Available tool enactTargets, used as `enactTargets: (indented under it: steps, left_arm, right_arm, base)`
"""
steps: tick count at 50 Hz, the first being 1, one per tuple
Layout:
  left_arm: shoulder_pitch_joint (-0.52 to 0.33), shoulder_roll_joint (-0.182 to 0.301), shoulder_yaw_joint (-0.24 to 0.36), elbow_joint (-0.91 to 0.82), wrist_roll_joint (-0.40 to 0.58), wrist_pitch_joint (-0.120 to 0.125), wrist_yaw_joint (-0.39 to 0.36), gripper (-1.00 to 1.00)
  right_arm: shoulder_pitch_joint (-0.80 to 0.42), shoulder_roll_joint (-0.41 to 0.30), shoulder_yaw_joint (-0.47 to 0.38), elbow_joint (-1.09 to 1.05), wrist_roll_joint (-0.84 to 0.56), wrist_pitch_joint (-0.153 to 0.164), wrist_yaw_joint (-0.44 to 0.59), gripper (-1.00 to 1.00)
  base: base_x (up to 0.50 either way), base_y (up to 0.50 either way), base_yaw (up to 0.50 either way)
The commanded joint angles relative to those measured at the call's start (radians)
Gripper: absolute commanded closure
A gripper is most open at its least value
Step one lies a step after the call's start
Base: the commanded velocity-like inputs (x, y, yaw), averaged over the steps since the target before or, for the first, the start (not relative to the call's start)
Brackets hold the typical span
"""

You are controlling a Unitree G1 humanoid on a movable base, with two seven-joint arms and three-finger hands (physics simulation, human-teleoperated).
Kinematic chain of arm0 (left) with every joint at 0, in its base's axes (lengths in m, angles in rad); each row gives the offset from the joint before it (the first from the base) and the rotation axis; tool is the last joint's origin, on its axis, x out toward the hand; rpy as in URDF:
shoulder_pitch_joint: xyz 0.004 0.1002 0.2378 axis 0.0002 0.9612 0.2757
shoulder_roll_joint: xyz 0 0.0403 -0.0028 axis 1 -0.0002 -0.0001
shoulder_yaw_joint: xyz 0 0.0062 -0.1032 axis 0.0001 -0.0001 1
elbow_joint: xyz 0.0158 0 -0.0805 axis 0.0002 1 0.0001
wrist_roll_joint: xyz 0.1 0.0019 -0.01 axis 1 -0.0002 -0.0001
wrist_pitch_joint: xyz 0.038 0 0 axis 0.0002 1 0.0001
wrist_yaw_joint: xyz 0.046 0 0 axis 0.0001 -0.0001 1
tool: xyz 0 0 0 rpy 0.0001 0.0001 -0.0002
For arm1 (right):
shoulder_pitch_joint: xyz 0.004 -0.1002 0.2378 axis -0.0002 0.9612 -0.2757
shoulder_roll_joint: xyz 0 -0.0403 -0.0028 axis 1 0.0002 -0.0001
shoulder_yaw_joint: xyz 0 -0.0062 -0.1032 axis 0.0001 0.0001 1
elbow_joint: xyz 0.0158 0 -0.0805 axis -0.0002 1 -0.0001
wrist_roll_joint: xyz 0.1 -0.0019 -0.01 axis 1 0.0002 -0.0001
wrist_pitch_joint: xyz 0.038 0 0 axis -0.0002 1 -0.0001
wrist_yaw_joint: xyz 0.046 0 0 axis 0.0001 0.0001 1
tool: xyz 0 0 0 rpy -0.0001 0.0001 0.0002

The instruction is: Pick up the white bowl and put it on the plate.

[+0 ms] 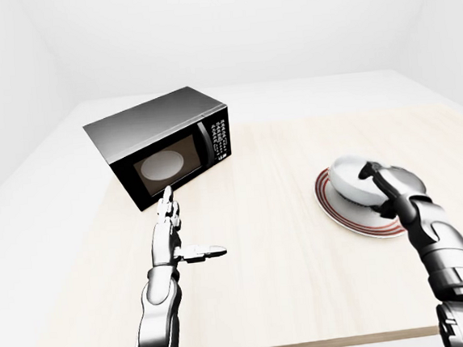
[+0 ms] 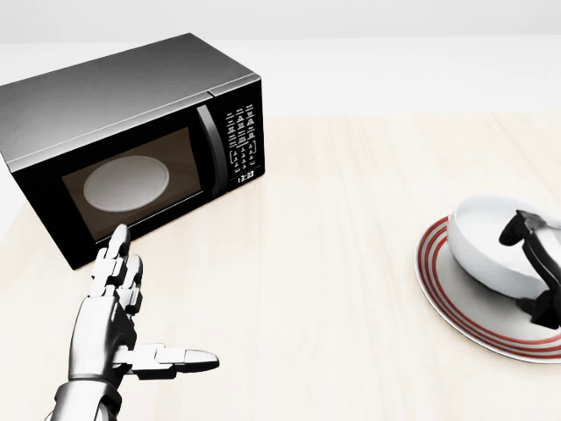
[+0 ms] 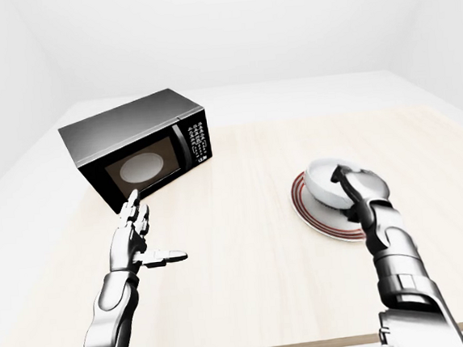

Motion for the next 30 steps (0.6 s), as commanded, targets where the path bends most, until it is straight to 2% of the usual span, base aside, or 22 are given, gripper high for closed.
enactTargets:
  steps: [1,5,10,16,17,19,20,23,30]
  left_arm:
    - [0.0,0.0,0.0,0.0,0.0,0.0,0.0,-1.0]
    - [0.0,0.0,0.0,0.0,0.0,0.0,0.0,-1.0]
    - [0.0,0.0,0.0,0.0,0.0,0.0,0.0,-1.0]
    - [0.0,0.0,0.0,0.0,0.0,0.0,0.0,-1.0]
    - [0.0,0.0,0.0,0.0,0.0,0.0,0.0,-1.0]
    - [0.0,0.0,0.0,0.0,0.0,0.0,0.0,-1.0]
    - [0.0,0.0,0.0,0.0,0.0,0.0,0.0,-1.0]
    - [0.0,0.0,0.0,0.0,0.0,0.0,0.0,-1.0]
    - [0.0,0.0,0.0,0.0,0.0,0.0,0.0,-1.0]
  right_arm:
    - [0.016,-0.001,-0.017,-0.061,0.005,0.016,0.015,-1.0]
    - [0.04,0.004,-0.042,-0.159,0.013,0.039,0.074,-1.0]
    - [0.055,0.01,-0.06,-0.213,0.017,0.047,0.105,-1.0]
    - [0.079,0.005,-0.111,-0.374,0.043,0.081,0.198,-1.0]
    - [0.084,0.002,-0.138,-0.469,0.069,0.1,0.251,-1.0]
    - [0.084,0.0,-0.157,-0.534,0.083,0.116,0.292,-1.0]
    - [0.08,-0.005,-0.178,-0.611,0.099,0.141,0.341,-1.0]
    - [0.059,-0.021,-0.213,-0.742,0.128,0.173,0.434,-1.0]
    - [-0.007,-0.078,-0.261,-0.931,0.193,0.173,0.567,-1.0]
  base:
    - [0.0,0.0,0.0]
    - [0.0,0.0,0.0]
    - [0.0,0.0,0.0]
    - [0.0,0.0,0.0]
    - [0.0,0.0,0.0]
    - [0.0,0.0,0.0]
    - [0.0,0.0,0.0]
    - [0.0,0.0,0.0]
    - [0.0,0.0,0.0]
